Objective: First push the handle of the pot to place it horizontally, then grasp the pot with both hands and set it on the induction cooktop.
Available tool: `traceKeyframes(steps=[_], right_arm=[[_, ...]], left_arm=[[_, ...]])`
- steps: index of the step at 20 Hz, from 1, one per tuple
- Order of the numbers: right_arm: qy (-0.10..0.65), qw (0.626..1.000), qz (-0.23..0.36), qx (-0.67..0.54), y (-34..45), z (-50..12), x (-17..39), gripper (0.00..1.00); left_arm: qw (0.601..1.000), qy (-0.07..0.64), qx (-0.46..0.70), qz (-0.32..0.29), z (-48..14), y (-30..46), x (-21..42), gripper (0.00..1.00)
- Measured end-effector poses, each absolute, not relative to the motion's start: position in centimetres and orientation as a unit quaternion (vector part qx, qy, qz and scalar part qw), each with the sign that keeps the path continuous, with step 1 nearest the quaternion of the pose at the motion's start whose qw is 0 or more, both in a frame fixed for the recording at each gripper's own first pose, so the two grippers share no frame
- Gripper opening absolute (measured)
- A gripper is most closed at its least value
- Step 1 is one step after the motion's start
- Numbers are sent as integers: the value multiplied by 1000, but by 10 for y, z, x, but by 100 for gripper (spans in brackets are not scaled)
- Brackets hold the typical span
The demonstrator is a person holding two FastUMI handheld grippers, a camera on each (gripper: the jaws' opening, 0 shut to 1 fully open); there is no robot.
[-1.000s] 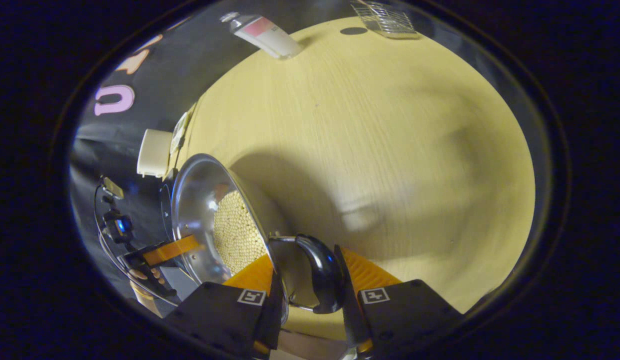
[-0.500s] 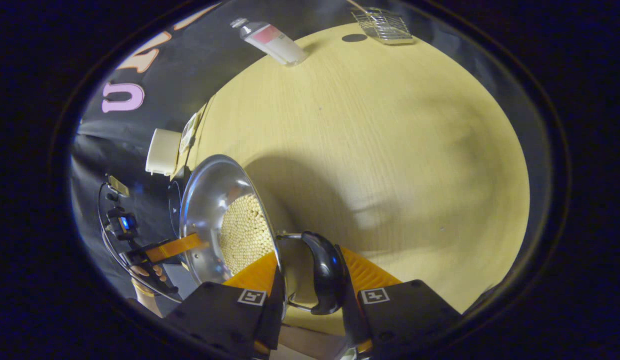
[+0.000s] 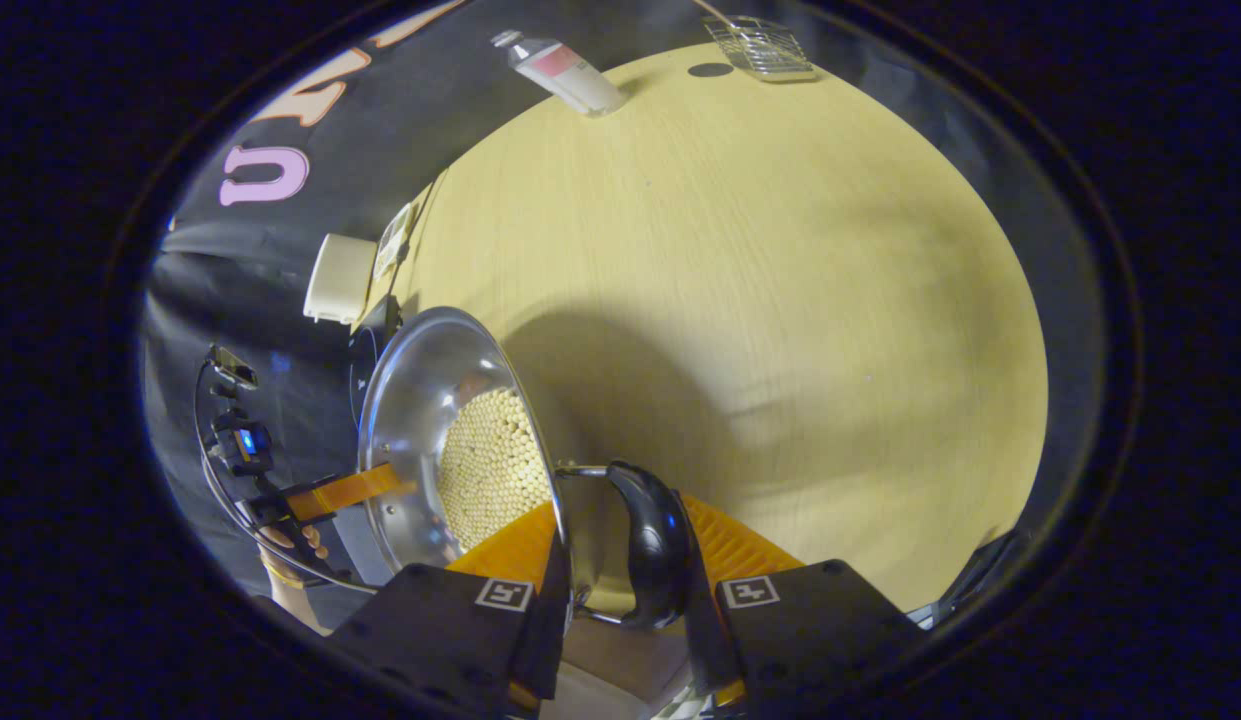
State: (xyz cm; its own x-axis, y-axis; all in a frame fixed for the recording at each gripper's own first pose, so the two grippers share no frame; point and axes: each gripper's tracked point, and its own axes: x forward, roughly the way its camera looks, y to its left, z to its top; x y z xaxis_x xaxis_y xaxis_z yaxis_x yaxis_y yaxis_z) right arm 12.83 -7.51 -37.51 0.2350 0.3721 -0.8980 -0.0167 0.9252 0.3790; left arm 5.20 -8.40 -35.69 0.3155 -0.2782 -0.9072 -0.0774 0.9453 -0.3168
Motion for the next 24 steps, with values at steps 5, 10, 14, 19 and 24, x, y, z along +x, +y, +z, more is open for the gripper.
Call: traceKeyframes(steps=[5,10,14,19,24], right_arm=[[607,767,139,154,-54,-367,100,51],[597,774,139,159,-26,-358,83,54],[591,781,133,152,3,-351,67,48],[580,790,120,155,64,-347,49,48],[571,799,114,152,128,-349,42,48]], left_arm=[[804,576,-137,-57,-335,-63,32,54],[812,565,-133,-63,-320,-36,20,54],[814,558,-142,-75,-313,-7,10,55],[824,542,-140,-88,-303,53,5,57],[830,531,-144,-89,-299,118,4,54]])
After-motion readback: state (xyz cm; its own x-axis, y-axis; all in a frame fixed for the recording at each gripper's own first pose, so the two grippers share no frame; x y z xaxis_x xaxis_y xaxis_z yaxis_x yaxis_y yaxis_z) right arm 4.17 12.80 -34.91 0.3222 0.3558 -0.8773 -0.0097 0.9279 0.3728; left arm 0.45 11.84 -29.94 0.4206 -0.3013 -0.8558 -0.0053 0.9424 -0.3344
